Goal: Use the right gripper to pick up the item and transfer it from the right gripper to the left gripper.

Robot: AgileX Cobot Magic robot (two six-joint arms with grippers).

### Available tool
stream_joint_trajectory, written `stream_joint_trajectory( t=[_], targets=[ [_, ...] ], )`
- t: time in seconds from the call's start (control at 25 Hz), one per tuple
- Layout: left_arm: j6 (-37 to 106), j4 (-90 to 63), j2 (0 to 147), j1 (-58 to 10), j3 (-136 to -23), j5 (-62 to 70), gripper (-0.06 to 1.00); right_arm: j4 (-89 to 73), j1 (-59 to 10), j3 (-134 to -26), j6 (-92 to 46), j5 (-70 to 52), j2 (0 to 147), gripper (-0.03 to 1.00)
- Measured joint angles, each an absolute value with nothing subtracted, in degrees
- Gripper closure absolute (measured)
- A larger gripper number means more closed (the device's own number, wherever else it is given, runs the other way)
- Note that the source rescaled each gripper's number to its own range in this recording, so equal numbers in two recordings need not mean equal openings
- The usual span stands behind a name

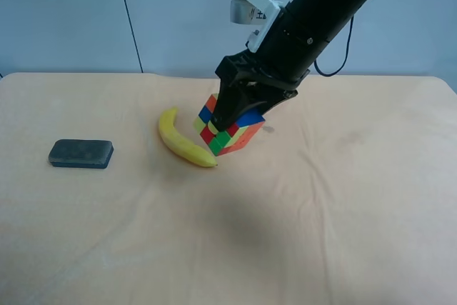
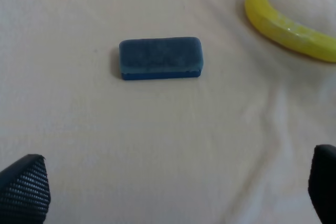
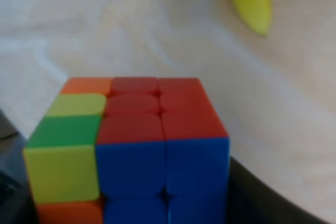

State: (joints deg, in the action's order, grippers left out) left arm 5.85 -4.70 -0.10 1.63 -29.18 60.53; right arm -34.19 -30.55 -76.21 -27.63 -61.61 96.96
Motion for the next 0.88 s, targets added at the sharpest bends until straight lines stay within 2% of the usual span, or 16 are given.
stream_joint_trajectory(
  t=[0.52, 0.88],
  targets=[
    [6.74, -5.30, 1.58, 1.63, -29.18, 60.53, -0.06, -52.81, -30.55, -76.21, -38.74, -64.18, 96.89, 0.97],
    [17.88, -13.06, 12.01, 0.95, -32.30, 59.87, -0.06, -61.48, -30.55, -76.21, -41.81, -66.88, 96.89, 0.97]
  ],
)
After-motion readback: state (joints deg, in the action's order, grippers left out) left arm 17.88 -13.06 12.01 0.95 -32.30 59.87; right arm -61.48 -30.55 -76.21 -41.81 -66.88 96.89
